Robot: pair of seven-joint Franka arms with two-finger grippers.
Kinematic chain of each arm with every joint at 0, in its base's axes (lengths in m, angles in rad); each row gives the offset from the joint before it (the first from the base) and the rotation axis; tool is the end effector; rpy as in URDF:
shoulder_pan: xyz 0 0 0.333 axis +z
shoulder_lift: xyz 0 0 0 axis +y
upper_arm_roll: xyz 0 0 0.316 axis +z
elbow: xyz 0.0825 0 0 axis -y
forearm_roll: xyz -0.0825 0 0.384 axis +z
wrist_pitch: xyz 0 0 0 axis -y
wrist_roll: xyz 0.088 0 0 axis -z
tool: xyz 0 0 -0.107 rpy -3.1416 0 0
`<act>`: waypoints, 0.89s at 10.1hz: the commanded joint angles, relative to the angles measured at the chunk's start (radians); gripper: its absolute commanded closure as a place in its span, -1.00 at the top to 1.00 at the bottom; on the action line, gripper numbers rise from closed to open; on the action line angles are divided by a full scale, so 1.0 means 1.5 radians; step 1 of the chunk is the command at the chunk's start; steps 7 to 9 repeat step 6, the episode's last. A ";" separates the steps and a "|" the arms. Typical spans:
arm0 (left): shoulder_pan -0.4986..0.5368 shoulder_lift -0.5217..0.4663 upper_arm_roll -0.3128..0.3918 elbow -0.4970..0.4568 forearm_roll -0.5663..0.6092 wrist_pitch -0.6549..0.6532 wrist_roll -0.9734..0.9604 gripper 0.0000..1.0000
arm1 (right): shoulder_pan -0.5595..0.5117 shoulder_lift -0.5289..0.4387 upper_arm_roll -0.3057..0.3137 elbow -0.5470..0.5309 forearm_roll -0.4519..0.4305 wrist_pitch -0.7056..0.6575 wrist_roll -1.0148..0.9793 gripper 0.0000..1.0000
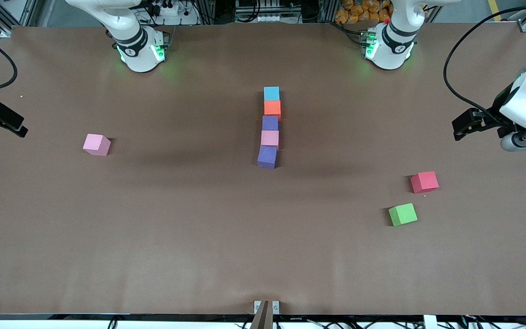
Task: Arrange blocks into number 1
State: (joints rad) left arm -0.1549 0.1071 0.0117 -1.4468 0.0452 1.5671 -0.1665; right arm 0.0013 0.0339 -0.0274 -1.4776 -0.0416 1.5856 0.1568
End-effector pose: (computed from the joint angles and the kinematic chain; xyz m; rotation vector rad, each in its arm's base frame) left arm 0.5824 -0.0795 0.6216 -3.0974 -0.0367 -0.0313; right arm 0.5670 -0.0189 0.6510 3.0886 -0.2846 0.1191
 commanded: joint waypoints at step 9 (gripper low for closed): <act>-0.006 -0.006 0.043 0.005 -0.038 -0.014 0.061 1.00 | -0.003 0.000 0.003 0.004 -0.001 -0.003 0.012 1.00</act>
